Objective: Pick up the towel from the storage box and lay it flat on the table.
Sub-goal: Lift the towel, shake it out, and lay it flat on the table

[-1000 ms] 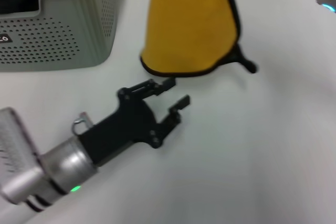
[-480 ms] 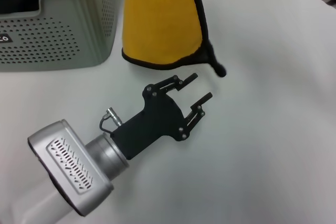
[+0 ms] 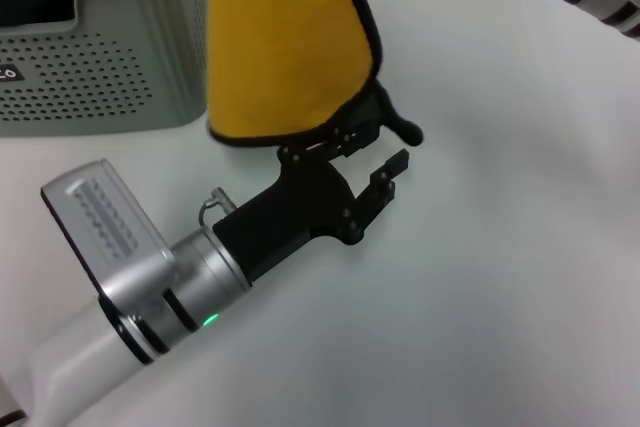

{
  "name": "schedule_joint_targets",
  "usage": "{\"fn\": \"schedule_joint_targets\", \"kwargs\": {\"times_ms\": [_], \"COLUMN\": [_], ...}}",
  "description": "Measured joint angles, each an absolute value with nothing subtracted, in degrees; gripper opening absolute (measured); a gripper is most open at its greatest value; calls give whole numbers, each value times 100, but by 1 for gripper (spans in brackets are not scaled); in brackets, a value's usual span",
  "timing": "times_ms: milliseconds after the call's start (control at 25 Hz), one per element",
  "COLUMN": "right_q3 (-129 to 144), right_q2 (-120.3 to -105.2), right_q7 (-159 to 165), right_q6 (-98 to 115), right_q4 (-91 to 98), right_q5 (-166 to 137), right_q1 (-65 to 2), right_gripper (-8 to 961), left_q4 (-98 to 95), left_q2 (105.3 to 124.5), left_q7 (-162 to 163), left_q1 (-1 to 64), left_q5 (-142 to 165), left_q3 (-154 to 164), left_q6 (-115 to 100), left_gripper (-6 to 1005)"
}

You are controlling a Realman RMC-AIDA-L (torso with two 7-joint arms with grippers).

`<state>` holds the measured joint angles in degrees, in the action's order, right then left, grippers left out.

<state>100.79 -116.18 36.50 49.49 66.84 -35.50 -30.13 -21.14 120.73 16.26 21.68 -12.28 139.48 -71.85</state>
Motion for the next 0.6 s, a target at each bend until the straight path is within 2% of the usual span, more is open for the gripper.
{"fn": "schedule_joint_targets", "kwargs": {"times_ms": [600], "right_q3": [10035], "right_q2": [-11619], "right_q7": [3443], "right_q6": [5318], "right_q4": [6758], "right_q5": [-3339], "right_q1": [-2767], "right_gripper": [14], "left_q4": [-1603], "left_q2": [12068], "left_q7": [3928], "left_q1": [2107], "left_q5": [-1904], "left_q3": [13952], "left_q6": [-8018], "left_gripper": [376]}}
